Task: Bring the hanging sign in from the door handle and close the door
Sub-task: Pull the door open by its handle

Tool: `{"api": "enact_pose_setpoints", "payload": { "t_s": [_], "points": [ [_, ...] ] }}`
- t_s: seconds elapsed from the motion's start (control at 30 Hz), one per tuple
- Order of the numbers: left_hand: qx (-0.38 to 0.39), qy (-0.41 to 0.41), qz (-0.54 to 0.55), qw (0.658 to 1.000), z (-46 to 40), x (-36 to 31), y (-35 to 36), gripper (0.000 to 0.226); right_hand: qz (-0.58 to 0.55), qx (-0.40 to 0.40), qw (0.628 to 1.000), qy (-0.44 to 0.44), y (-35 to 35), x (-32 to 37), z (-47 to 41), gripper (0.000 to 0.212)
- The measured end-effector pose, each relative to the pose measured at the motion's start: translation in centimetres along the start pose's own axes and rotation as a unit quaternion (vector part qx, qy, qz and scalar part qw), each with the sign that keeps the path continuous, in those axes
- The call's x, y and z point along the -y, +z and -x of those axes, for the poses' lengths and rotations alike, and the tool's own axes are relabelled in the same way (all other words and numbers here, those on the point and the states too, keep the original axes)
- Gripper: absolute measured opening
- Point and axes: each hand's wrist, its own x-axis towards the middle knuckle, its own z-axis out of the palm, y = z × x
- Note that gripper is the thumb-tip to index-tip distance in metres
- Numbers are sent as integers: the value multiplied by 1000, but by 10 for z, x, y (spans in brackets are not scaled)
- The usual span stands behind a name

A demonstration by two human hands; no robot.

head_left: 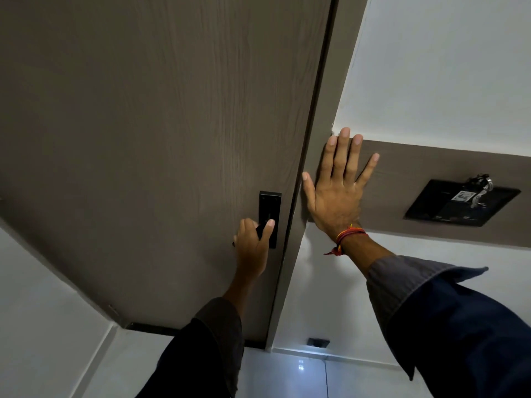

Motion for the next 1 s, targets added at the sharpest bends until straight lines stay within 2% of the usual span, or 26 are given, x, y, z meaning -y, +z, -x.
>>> {"api": "enact_pose_setpoints", "payload": {
  "t_s": [0.23, 0.37, 0.47, 0.63, 0.77, 0.9, 1.0],
  "points": [
    [24, -4, -14, 1000, 15, -1, -14, 50, -5, 16, 1000, -8, -12, -2, 2, 84],
    [47, -4, -60, 997, 29, 0, -21, 46, -23, 45, 999, -8, -20, -4, 10, 84],
    [59, -1, -104, 993, 35, -5, -35, 54, -33, 68, 997, -8, -23, -5, 19, 84],
    [105, 81, -273, 953, 37, -19, -67, 63, -59, 106, 993, -7, -33, -4, 31, 79],
    [95, 82, -317, 940, 50, -33, -79, 65, -101, 116, 988, -14, -43, -5, 32, 76],
    [92, 106, -390, 910, 61, -52, -95, 67, -124, 147, 981, -23, -50, -11, 30, 77],
    [96, 92, -418, 899, 76, -62, -105, 66, -142, 165, 976, -28, -57, -15, 29, 78]
  ]
}}
